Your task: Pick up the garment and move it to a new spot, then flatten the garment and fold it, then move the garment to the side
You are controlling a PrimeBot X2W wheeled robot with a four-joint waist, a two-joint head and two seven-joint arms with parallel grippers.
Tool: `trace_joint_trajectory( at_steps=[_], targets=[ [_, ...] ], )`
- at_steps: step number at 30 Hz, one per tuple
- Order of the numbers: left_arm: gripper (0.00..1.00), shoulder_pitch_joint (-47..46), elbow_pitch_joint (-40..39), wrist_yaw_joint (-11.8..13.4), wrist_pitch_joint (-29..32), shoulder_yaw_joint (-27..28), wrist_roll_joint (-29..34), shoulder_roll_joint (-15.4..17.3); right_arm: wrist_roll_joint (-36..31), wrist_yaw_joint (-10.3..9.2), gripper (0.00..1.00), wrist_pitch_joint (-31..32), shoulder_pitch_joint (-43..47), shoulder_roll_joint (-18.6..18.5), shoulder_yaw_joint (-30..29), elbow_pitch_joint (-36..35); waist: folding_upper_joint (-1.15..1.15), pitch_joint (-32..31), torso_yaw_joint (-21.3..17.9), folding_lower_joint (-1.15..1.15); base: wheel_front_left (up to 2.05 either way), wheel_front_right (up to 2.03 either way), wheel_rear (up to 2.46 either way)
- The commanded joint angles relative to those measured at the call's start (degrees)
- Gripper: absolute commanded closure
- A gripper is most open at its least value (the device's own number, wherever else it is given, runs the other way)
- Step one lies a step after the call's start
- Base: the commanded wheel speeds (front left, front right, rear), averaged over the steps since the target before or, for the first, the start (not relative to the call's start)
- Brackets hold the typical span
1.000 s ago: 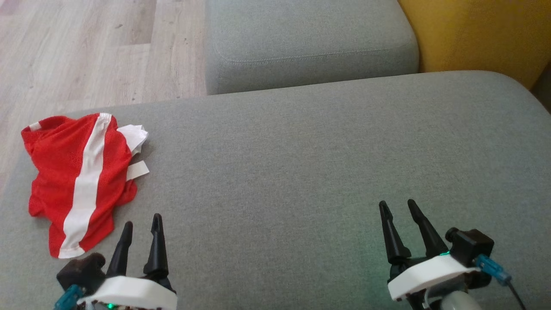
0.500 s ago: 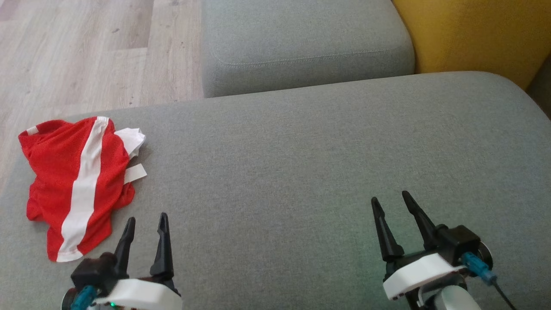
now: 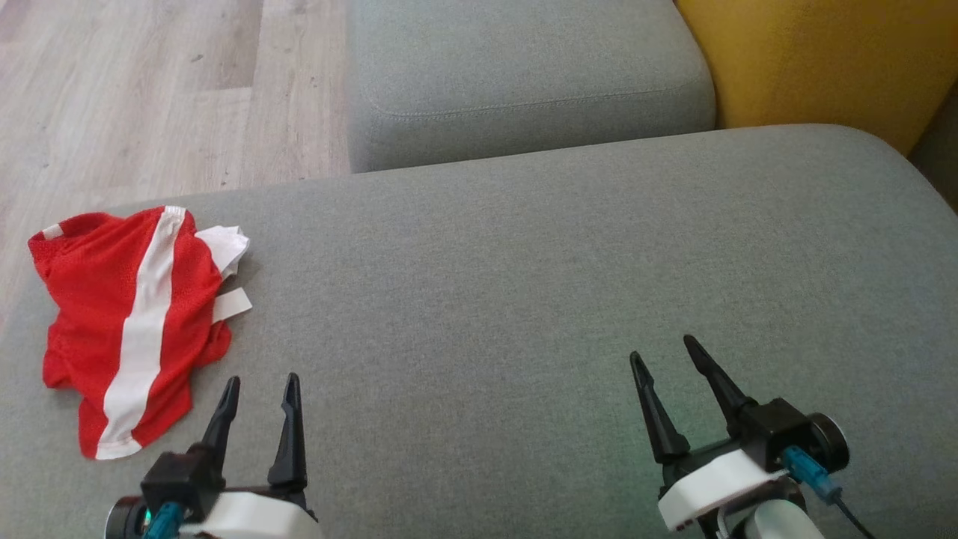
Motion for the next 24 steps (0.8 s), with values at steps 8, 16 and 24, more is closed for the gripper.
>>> trace_joint_trajectory(
  at_steps=[8,16,24],
  targets=[
    [0.00,-2.11,-1.23,-0.14,-0.70,1.72,0.28,0.59,1.07,-0.04,0.00,-0.70,-3.82,-0.38,0.10,-1.25,0.00,0.30,-0.19,0.00,0.00,0.00,0.00],
    [0.00,-2.24,-0.55,0.59,-0.70,1.93,1.92,0.59,1.60,-0.04,0.00,-0.70,-3.08,-0.38,-0.27,-1.09,0.00,0.17,2.03,0.00,0.00,0.00,0.00],
    [0.00,-1.61,-0.65,2.02,-0.70,3.54,4.04,0.59,2.57,-0.04,0.00,-0.70,-2.31,-0.38,-0.01,-1.06,0.00,0.50,7.93,0.00,0.00,0.00,0.00]
  ],
)
